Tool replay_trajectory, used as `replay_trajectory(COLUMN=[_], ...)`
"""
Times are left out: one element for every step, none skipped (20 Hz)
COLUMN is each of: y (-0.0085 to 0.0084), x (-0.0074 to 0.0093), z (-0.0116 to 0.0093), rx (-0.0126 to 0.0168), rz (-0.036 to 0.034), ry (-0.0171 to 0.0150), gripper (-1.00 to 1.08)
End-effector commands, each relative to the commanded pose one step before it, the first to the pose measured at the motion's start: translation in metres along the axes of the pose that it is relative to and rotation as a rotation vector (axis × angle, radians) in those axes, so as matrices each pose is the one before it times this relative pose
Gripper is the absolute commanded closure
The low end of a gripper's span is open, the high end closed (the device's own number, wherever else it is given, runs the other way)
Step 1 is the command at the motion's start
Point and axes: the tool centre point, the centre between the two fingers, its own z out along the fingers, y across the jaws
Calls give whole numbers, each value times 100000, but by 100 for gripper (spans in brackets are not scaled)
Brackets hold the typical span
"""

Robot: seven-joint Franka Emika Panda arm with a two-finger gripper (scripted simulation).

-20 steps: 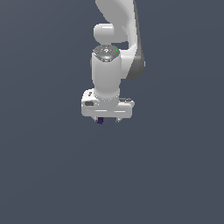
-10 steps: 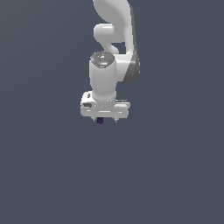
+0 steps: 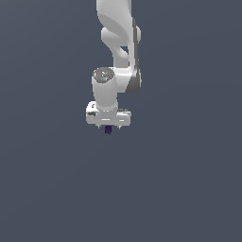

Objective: Pick up the object and move it to a goal position.

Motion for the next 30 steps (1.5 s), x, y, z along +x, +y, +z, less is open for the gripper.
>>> replay_trajectory(y=[637, 209, 187, 167, 150, 133, 104, 89, 66, 57, 13, 4, -20, 0, 0, 0, 0, 0, 1, 1, 1, 1, 2, 2, 2, 2, 2, 2, 2, 1], x=[-1441, -480, -438, -395, -351, -306, -261, -214, -167, -119, -73, -24, 118, -2, -5, -9, -13, -16, -20, -24, -26, -28, -27, -19, -11, -4, 2, 7, 9, 8], z=[1217, 388, 345, 306, 270, 235, 189, 158, 119, 95, 34, 11, -52, 30, 90, 150, 209, 268, 326, 382, 438, 491, 525, 476, 415, 354, 295, 238, 182, 129], rx=[228, 60, 50, 41, 35, 30, 21, 17, 12, 11, 0, 0, -13, 0, 0, 0, 0, 0, 0, 0, 0, 0, 0, 0, 0, 0, 0, 0, 0, 0], rz=[561, 198, 179, 163, 151, 138, 103, 93, 66, 66, 0, 0, 17, 0, 0, 0, 0, 0, 0, 0, 0, 0, 0, 0, 0, 0, 0, 0, 0, 0], ry=[-642, -229, -204, -184, -168, -152, -113, -101, -71, -71, 0, 0, -66, 0, 0, 0, 0, 0, 0, 0, 0, 0, 0, 0, 0, 0, 0, 0, 0, 0], gripper=[-92, -92, -92, -92, -92, -92, -92, -92, -92, -92, -92, -92, -92, -92, -92, -92, -92, -92, -92, -92, -92, -92, -92, -92, -92, -92, -92, -92, -92, -92])
